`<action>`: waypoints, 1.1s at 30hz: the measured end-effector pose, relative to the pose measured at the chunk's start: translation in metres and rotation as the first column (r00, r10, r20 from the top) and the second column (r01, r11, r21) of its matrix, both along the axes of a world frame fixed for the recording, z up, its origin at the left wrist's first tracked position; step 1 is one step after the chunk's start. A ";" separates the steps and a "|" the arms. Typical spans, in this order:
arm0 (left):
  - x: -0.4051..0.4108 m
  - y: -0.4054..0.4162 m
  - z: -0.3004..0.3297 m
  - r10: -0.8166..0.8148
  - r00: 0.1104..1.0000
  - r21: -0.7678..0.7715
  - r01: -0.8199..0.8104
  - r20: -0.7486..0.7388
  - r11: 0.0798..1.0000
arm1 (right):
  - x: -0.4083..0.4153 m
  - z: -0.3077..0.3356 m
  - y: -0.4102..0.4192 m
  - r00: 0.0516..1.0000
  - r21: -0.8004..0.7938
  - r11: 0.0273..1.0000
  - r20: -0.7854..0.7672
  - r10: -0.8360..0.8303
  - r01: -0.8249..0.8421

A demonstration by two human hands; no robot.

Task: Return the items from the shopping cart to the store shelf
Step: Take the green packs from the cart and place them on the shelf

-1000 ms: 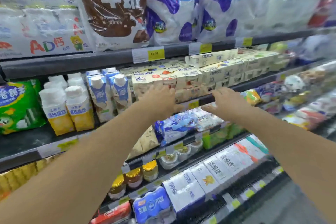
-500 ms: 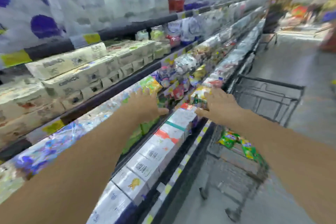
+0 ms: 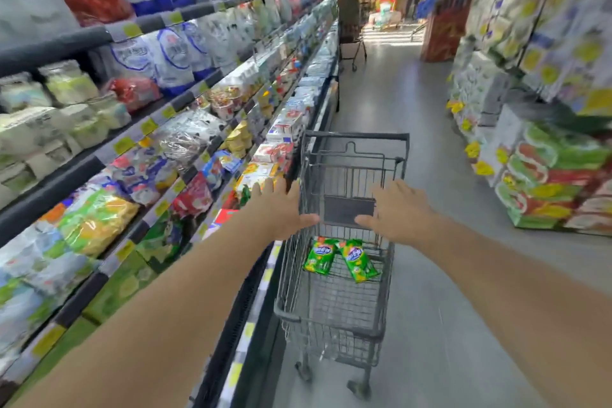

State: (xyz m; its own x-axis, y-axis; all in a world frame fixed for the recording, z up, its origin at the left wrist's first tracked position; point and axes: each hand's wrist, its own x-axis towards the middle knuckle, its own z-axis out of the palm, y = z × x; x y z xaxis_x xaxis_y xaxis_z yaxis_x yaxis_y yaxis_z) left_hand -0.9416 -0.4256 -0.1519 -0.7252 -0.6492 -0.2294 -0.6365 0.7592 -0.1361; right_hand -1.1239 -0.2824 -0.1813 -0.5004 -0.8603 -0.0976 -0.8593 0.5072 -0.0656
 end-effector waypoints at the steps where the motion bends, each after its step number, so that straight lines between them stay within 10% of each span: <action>1: -0.017 -0.008 -0.005 -0.027 1.000 0.005 0.027 -0.002 1.000 | -0.011 -0.005 -0.006 1.000 -0.003 1.000 0.011 -0.016 0.016; 13: -0.167 -0.165 -0.128 -0.198 0.980 0.191 0.199 -0.025 0.961 | -0.116 -0.093 -0.135 0.973 0.118 0.977 0.124 -0.194 0.180; 22: -0.208 -0.206 -0.327 0.020 0.995 0.540 -0.069 0.096 0.839 | -0.170 -0.274 -0.196 0.827 0.235 0.916 0.399 -0.397 0.326; 33: -0.244 -0.252 -0.556 0.207 0.958 0.483 -0.280 0.198 0.830 | -0.212 -0.507 -0.246 0.603 0.467 0.763 0.473 -0.643 0.447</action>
State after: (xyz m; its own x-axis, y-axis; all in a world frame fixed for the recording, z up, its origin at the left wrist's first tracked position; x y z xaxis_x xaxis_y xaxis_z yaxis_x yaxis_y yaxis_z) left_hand -1.1853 -0.6777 -0.7080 -0.4983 -0.5705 -0.6529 -0.8133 0.5685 0.1240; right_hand -1.3358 -0.5286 -0.6880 -0.6221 -0.3281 -0.7109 -0.2481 0.9438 -0.2185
